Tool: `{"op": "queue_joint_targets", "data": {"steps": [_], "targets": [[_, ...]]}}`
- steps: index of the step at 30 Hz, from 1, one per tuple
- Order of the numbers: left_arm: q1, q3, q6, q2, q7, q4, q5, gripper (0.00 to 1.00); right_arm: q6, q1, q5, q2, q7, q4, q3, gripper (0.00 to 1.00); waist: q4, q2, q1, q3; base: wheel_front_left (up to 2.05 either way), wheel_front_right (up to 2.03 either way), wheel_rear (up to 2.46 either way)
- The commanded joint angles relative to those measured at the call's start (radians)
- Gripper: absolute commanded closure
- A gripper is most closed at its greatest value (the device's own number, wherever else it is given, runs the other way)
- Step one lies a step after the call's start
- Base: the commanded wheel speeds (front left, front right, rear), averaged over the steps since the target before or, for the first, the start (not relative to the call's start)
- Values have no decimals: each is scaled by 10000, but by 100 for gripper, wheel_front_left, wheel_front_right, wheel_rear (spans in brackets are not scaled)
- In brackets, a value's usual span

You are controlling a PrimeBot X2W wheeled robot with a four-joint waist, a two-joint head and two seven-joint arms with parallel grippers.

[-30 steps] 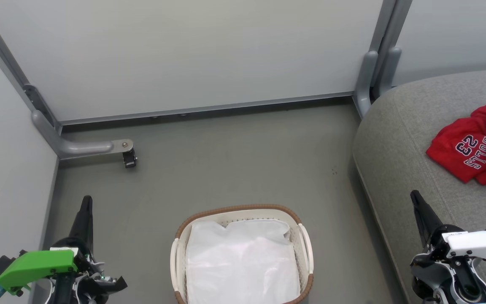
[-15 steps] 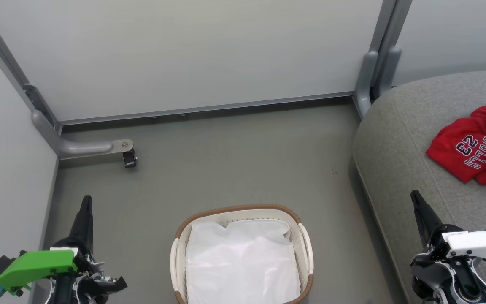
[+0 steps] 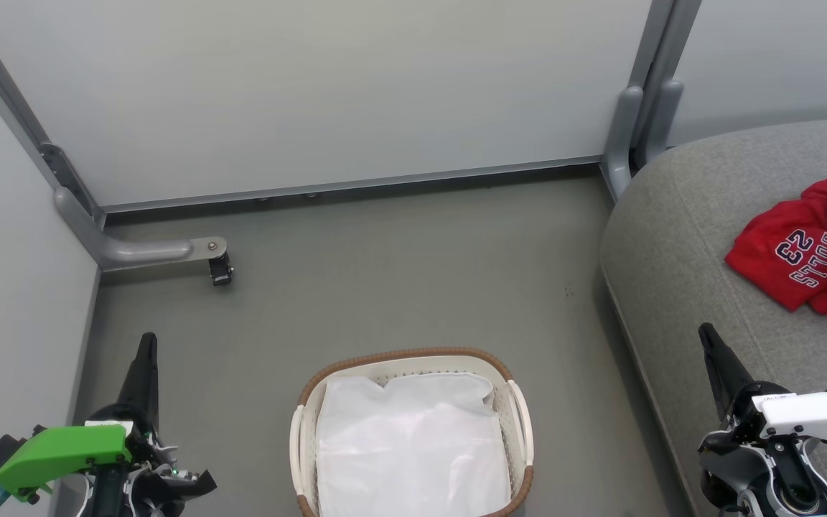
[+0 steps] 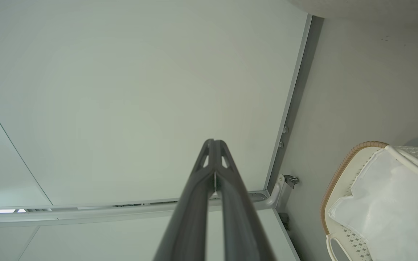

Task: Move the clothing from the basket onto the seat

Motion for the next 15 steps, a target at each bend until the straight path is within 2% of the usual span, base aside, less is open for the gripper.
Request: {"op": "queue_joint_targets", "data": {"steps": [1, 15], "targets": [[-87, 17, -60, 65, 32, -15, -32, 100, 0, -67, 39, -59, 15, -41, -20, 100, 0, 0, 0, 0, 0, 0, 0], [-87, 17, -60, 66, 32, -16, -31, 100, 0, -66, 39, -59, 14, -41, -19, 100, 0, 0, 0, 0, 0, 0, 0]]}}
